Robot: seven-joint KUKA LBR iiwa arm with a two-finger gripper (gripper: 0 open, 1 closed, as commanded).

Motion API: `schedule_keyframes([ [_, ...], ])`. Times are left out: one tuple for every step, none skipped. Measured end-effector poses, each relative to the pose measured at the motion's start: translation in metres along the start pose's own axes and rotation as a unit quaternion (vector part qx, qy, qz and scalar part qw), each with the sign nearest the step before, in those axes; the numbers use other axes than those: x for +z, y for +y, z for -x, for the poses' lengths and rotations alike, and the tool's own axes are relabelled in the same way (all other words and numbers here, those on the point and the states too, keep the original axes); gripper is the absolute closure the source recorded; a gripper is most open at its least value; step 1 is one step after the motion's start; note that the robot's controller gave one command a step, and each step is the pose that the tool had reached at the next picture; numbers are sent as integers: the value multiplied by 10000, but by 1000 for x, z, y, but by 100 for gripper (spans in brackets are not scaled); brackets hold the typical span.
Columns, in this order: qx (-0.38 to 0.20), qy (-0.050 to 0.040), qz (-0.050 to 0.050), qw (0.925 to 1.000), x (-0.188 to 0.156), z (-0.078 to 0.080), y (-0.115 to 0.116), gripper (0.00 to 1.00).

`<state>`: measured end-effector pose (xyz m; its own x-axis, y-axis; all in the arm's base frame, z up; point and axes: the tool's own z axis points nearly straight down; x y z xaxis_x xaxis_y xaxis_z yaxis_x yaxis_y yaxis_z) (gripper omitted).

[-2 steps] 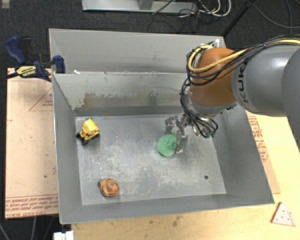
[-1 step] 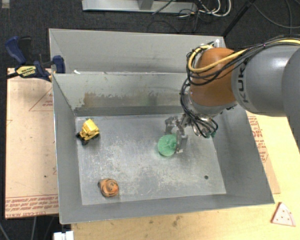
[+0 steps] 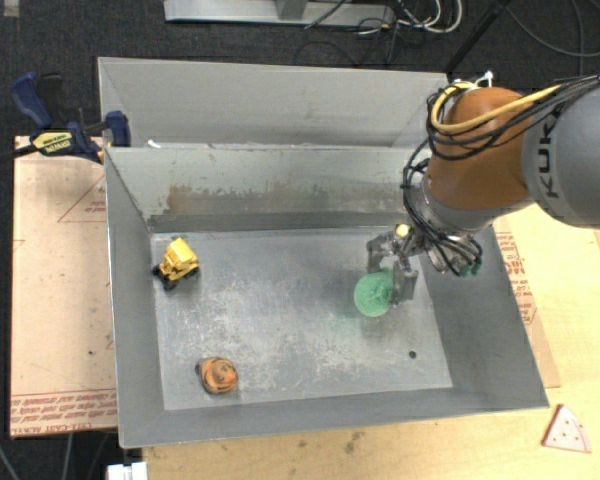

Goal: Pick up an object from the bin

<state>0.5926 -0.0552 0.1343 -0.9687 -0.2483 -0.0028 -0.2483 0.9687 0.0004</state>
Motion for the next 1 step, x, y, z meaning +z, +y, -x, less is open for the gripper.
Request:
schedule_keyframes([
  [1, 0, 1, 10000, 0, 0, 0, 100],
])
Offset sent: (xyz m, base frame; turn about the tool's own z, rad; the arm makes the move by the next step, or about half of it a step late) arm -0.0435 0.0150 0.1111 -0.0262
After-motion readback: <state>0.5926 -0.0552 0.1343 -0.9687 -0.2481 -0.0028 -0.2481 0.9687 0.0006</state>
